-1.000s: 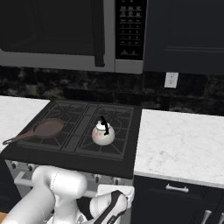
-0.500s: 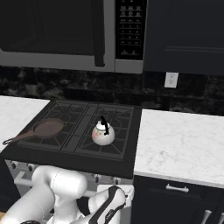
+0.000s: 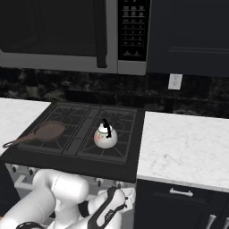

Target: Pick the kettle from the counter and place it on a stove burner. Then turn the burner on.

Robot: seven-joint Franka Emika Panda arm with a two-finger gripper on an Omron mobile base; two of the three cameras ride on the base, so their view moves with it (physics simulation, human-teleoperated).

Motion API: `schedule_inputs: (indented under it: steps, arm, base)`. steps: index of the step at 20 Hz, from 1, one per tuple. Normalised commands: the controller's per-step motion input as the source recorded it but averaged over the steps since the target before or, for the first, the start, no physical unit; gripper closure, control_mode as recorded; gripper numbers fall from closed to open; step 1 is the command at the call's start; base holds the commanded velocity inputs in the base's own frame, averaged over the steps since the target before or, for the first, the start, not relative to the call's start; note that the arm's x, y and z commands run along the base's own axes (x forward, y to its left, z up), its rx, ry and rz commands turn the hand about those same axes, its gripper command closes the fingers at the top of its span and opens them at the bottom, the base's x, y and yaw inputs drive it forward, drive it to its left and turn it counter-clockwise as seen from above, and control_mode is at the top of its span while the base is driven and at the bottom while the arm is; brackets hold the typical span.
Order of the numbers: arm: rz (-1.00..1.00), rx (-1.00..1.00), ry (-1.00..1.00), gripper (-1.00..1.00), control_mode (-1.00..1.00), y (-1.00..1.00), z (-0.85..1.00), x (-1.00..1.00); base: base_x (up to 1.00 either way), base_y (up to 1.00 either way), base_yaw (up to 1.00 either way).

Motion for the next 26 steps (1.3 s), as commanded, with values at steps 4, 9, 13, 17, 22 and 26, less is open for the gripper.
schedule_inputs:
  steps: [4,9,13,17,22,26]
  arm:
    - [0.32,-0.28,-0.11,1.0,-1.0,-0.13,0.18,-0.19]
    - [0.37,-0.29,-0.11,1.0,-1.0,-0.11,0.24,-0.2]
    - [0.39,-0.33,-0.12,1.0,-1.0,-0.04,0.18,-0.19]
    - [0.4,-0.37,-0.17,1.0,-1.0,-0.03,0.07,-0.17]
    - [0.4,-0.38,-0.18,1.0,-1.0,-0.01,0.06,-0.13]
    - [0.35,-0.34,-0.11,1.0,-1.0,0.0,0.04,-0.31]
  base:
    - [0.0,0.0,0.0]
    - [0.0,0.0,0.0]
    - [0.0,0.0,0.0]
    - [0.0,0.0,0.0]
    - [0.0,0.0,0.0]
    - [0.0,0.0,0.0]
